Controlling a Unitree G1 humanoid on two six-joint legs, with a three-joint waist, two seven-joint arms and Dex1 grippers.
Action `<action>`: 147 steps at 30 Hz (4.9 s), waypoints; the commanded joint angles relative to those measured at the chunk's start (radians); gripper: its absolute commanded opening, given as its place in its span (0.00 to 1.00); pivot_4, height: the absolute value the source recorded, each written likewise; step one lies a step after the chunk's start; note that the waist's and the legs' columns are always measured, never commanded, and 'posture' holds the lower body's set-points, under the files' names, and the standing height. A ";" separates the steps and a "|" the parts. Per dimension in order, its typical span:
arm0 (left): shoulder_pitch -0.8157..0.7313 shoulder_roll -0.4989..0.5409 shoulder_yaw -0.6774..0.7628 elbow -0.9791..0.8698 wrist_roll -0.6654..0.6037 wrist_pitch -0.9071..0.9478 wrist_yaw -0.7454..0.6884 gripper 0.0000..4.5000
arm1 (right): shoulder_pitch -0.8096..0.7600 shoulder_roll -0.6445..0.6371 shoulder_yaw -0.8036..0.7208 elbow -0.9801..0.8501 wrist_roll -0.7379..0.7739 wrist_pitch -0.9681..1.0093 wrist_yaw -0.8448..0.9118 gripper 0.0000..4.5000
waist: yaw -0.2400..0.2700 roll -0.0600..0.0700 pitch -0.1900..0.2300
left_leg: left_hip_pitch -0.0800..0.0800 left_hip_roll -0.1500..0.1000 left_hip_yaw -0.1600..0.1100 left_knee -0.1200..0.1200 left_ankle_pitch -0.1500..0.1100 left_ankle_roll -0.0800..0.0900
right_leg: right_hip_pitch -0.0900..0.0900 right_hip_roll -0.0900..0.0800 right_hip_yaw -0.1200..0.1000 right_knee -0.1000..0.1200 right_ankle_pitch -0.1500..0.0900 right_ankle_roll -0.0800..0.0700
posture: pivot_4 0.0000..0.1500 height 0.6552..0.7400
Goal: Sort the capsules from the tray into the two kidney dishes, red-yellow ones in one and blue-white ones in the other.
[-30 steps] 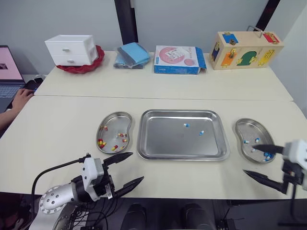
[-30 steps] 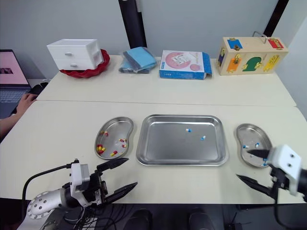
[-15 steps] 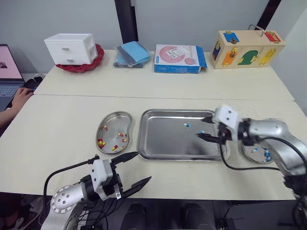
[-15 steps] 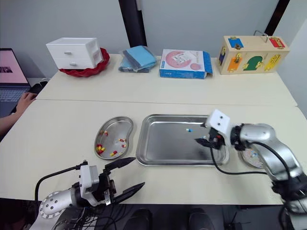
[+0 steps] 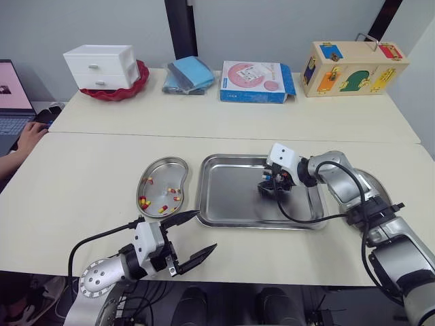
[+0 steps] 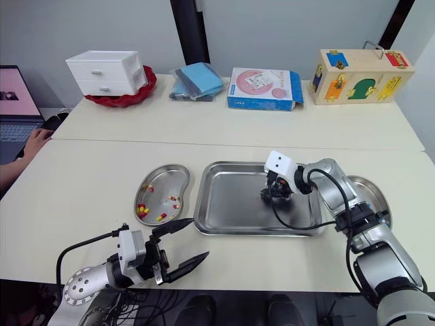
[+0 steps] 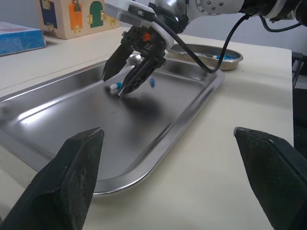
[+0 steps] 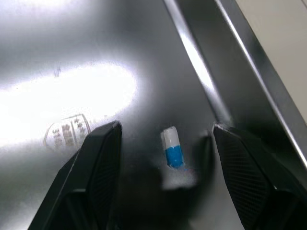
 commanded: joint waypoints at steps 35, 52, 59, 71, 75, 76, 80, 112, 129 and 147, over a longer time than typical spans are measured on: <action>-0.164 0.004 -0.064 0.076 -0.209 0.018 -0.334 1.00 | 0.731 -0.387 -0.868 -0.943 0.236 0.581 -0.019 0.00 | 0.000 0.002 0.000 | 0.001 0.000 0.000 0.000 0.000 0.000 | 0.002 0.000 0.001 0.000 0.000 0.000 | 1.00 1.00; -0.214 -0.017 -0.050 0.116 -0.213 0.000 -0.395 1.00 | 0.863 -0.384 -0.959 -0.895 0.266 0.601 -0.170 0.42 | 0.003 0.002 0.000 | 0.000 0.000 0.000 0.000 0.000 0.000 | 0.002 0.000 0.000 -0.001 0.000 0.000 | 1.00 1.00; -0.154 0.036 0.073 0.082 -0.134 0.036 -0.189 1.00 | 0.914 -0.382 -0.991 -0.864 0.272 0.438 -0.127 0.86 | 0.003 0.002 0.000 | 0.000 0.000 0.000 0.000 0.000 0.000 | 0.002 0.000 0.000 -0.001 0.000 0.000 | 1.00 1.00; 0.113 0.249 0.406 0.105 -0.052 0.223 0.014 1.00 | 1.242 -0.364 -1.155 -0.660 0.256 -0.103 0.152 0.99 | 0.003 0.000 0.000 | 0.002 0.000 0.001 0.000 0.000 0.000 | 0.004 0.000 0.000 -0.002 0.000 0.001 | 1.00 1.00; 0.201 0.297 0.487 0.140 -0.062 0.266 -0.022 1.00 | 1.304 -0.399 -1.144 -0.553 0.229 -0.179 0.207 0.99 | 0.002 0.000 0.001 | 0.002 0.000 0.001 -0.001 0.000 0.000 | 0.004 0.000 0.001 -0.002 -0.001 0.000 | 1.00 1.00; 0.218 0.306 0.498 0.151 -0.042 0.262 -0.024 1.00 | 1.308 -0.404 -1.143 -0.535 0.234 -0.175 0.213 0.99 | 0.002 0.000 0.001 | 0.003 0.000 0.002 -0.001 0.000 0.000 | 0.004 0.000 0.001 -0.002 -0.001 0.000 | 1.00 1.00; 0.253 0.316 0.519 0.161 -0.027 0.265 -0.033 1.00 | 1.289 -0.414 -1.122 -0.473 0.218 -0.179 0.182 0.99 | 0.002 0.000 0.001 | 0.003 0.000 0.002 -0.001 0.000 0.000 | 0.004 0.000 0.001 -0.002 -0.001 0.000 | 1.00 1.00; -0.090 0.118 0.066 -0.086 -0.073 0.300 -0.006 1.00 | 1.535 -0.313 -1.217 -0.865 0.369 -0.002 0.239 0.99 | 0.004 0.001 0.000 | 0.005 0.000 0.001 0.000 0.000 0.000 | 0.008 0.000 0.001 -0.002 -0.001 0.000 | 1.00 1.00; -0.108 0.090 -0.002 -0.116 -0.052 0.281 0.024 1.00 | 0.783 -0.229 -0.529 -0.965 0.368 0.345 -0.305 0.91 | 0.008 0.000 0.000 | 0.003 0.000 -0.001 0.000 0.000 0.000 | 0.007 0.000 0.000 -0.002 -0.001 0.000 | 1.00 1.00; -0.118 0.071 -0.034 -0.078 -0.030 0.245 0.024 1.00 | 0.486 -0.023 -0.314 -0.714 0.226 0.472 -0.491 0.79 | 0.004 0.000 0.000 | 0.001 0.000 -0.001 0.000 0.000 0.000 | 0.002 0.000 0.000 -0.001 -0.001 0.000 | 1.00 1.00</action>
